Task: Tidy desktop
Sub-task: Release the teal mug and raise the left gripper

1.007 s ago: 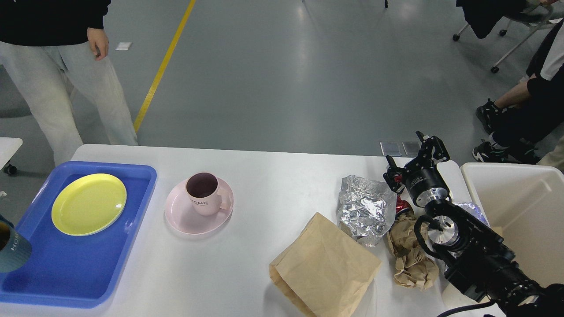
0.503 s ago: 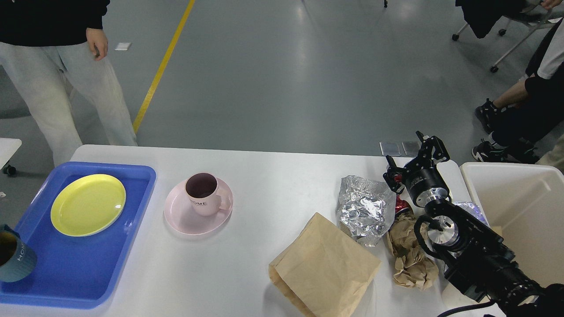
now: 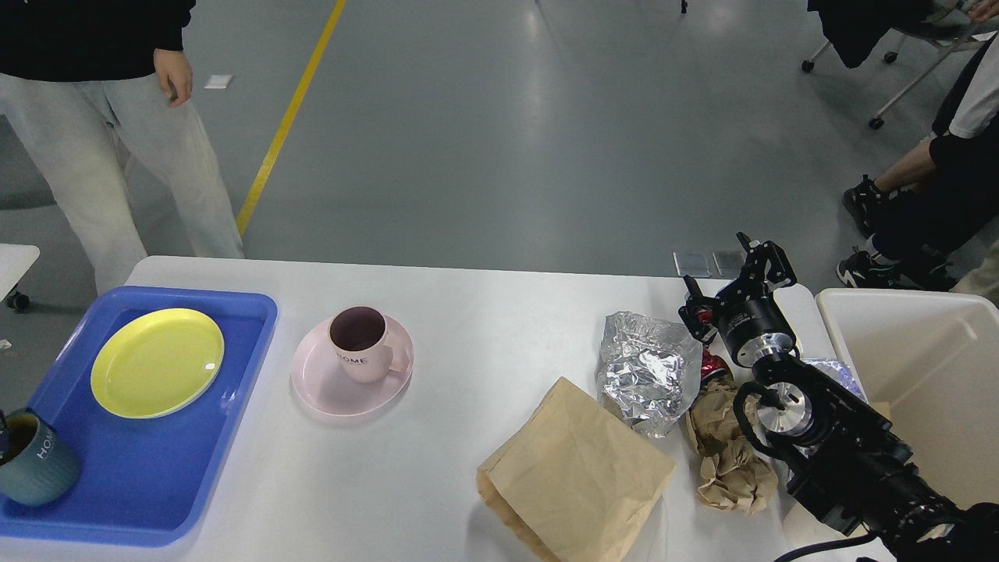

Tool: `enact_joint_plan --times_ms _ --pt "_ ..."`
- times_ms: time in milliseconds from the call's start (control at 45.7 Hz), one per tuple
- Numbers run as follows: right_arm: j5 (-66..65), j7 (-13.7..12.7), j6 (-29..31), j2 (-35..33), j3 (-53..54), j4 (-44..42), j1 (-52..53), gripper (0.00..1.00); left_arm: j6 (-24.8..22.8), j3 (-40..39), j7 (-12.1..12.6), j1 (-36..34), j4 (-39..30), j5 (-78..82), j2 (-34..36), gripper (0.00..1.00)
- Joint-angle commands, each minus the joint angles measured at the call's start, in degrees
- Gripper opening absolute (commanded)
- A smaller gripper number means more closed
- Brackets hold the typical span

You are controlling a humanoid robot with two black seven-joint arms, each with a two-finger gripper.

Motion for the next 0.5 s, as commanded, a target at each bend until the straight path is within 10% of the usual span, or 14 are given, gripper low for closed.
enact_joint_plan --times_ms 0,241,481 --pt "0.0 0.05 0.0 0.0 0.0 0.0 0.0 1.0 -1.67 0.03 0.15 0.31 -0.39 -2.36 0.01 0.95" --pt "0.0 0.05 0.0 0.0 0.0 0.0 0.0 1.0 -6.85 3.79 0.41 -5.3 -1.44 -2.72 1.94 0.95" --pt "0.0 -0.03 0.0 0.0 0.0 0.0 0.0 1.0 -8.0 33.92 0.24 -30.6 -13.38 -12.28 4.31 0.95"
